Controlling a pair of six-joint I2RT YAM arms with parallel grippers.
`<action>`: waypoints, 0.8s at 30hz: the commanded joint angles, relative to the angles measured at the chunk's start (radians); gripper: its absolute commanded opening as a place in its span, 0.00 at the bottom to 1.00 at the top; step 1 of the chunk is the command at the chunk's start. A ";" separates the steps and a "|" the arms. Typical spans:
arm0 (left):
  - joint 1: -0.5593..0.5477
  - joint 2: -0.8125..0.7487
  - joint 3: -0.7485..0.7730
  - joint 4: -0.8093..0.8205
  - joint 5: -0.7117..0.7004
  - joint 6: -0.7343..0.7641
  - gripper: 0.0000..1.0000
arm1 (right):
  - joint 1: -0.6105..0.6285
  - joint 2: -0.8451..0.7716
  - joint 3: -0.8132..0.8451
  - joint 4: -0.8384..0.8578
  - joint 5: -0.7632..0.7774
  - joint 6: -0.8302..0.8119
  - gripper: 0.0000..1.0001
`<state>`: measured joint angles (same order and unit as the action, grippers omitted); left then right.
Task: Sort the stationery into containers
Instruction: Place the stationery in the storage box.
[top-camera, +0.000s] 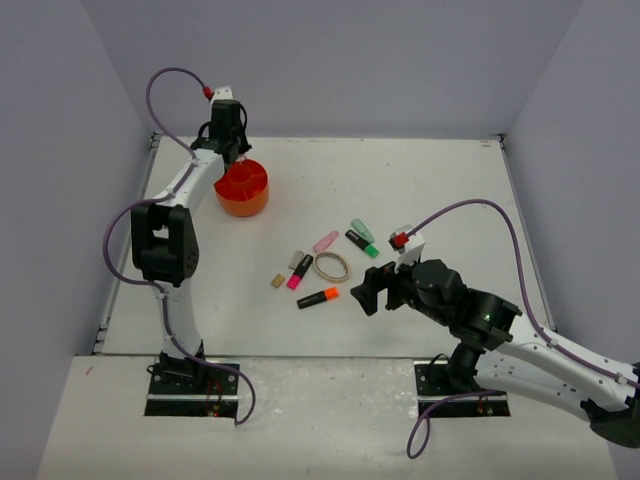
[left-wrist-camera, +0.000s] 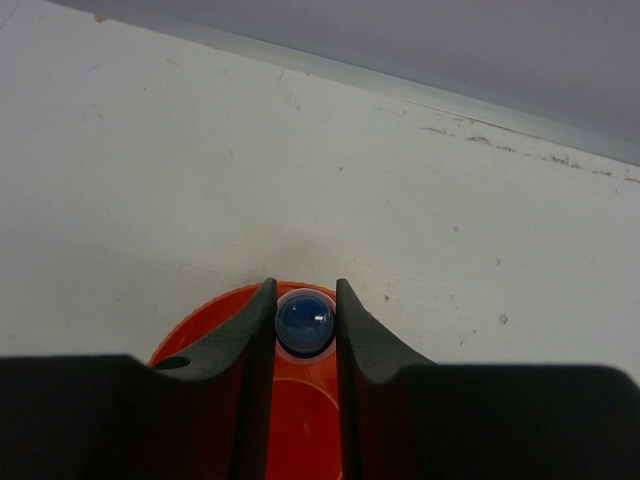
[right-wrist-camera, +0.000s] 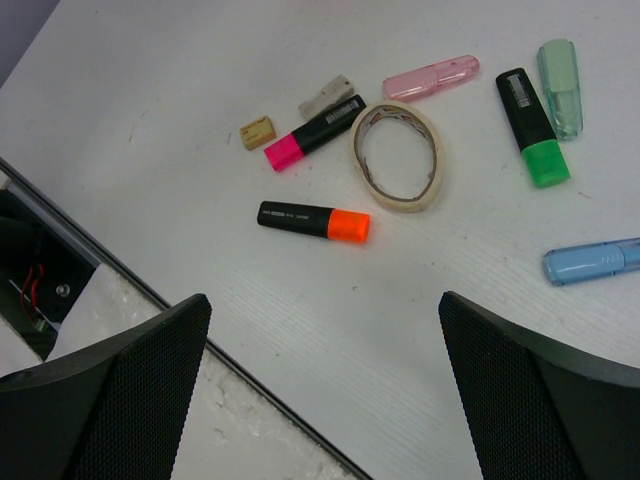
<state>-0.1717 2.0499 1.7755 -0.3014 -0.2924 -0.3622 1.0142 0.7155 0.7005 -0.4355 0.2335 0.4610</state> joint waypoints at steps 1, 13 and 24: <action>0.012 0.007 0.012 0.062 -0.003 -0.006 0.00 | 0.001 0.005 -0.009 0.017 -0.013 0.012 0.99; 0.032 -0.064 0.003 0.073 0.018 -0.028 0.00 | 0.003 0.015 -0.012 0.018 -0.025 0.015 0.99; 0.071 -0.142 -0.025 0.053 0.003 -0.056 0.00 | 0.002 0.028 -0.017 0.019 -0.048 0.018 0.99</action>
<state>-0.1359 2.0140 1.7688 -0.3020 -0.2754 -0.3909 1.0142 0.7403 0.6952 -0.4345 0.2006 0.4644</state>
